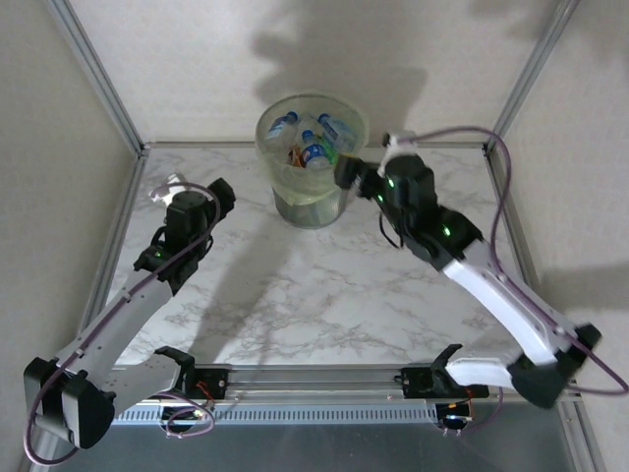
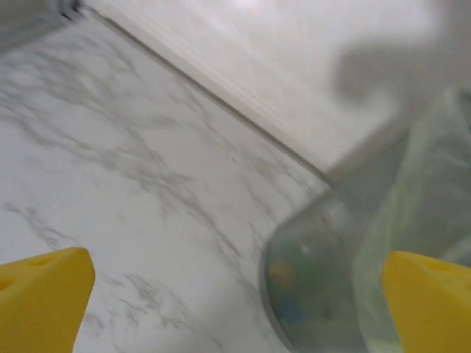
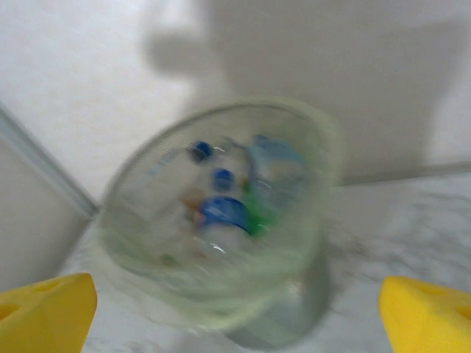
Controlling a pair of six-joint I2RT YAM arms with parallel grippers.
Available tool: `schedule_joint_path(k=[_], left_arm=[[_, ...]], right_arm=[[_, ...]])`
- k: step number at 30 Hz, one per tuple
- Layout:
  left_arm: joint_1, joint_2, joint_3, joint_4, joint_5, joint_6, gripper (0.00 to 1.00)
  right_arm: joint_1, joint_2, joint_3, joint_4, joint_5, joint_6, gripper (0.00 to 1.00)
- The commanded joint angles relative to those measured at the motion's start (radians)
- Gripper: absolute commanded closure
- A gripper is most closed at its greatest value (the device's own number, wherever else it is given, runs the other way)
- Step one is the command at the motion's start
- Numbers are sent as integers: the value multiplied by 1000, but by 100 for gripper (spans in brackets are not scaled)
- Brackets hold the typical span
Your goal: Put the plastic bottles in the bin
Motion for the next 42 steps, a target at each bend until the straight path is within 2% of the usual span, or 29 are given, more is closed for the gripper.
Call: schedule_joint_path(k=[1, 3, 5, 6, 8, 10, 13, 16, 18, 19, 20, 21, 23, 25, 26, 27, 28, 29, 30, 31, 42], left_arm=[[10, 7, -190, 242, -363, 5, 0], [12, 18, -312, 432, -435, 86, 0], [15, 44, -400, 607, -489, 207, 0], [17, 66, -424, 658, -498, 253, 0], [26, 143, -441, 727, -471, 352, 1], [44, 197, -391, 686, -427, 357, 1], [60, 256, -395, 828, -336, 436, 1], [74, 361, -389, 890, -289, 506, 1], [94, 431, -431, 987, -250, 512, 1], [120, 431, -420, 968, -208, 503, 1], [155, 433, -421, 970, -137, 490, 1], [177, 424, -427, 971, -89, 496, 1], [207, 424, -496, 1156, -89, 520, 0], [231, 445, -566, 1284, -27, 509, 1], [226, 453, -572, 1293, 45, 537, 1], [225, 486, -589, 1355, 96, 562, 1], [228, 521, -620, 1455, 133, 582, 1], [231, 508, -610, 1419, 102, 563, 1], [243, 498, -608, 1387, 125, 545, 1], [244, 515, -617, 1440, 121, 552, 1], [223, 506, -612, 1416, 92, 567, 1]], right_arm=[[-2, -136, -274, 49, 218, 53, 1], [-2, -273, -505, 144, 233, -4, 9], [-10, -419, -702, 221, 313, -2, 2], [-25, -462, -760, 225, 369, 31, 1], [-119, -497, -841, 209, 422, 71, 1], [-254, -464, -882, 219, 391, 71, 1], [-446, -349, -948, 367, 342, 15, 1], [-548, -189, -1005, 619, 414, -51, 1], [-588, -66, -1033, 790, 460, -55, 1], [-616, -5, -1069, 926, 415, -117, 1], [-633, 43, -1050, 943, 335, -139, 1], [-640, 82, -1051, 1039, 301, -190, 1], [-649, 155, -1069, 1302, 179, -293, 1], [-690, 232, -1116, 1553, -11, -321, 1], [-724, 304, -1120, 1629, -168, -342, 1], [-737, 349, -1111, 1635, -269, -359, 1], [-730, 401, -1110, 1718, -301, -393, 1], [-735, 371, -1100, 1639, -307, -378, 1], [-740, 373, -1102, 1647, -308, -372, 1], [-739, 386, -1111, 1694, -307, -379, 1], [-729, 377, -1103, 1661, -282, -382, 1]])
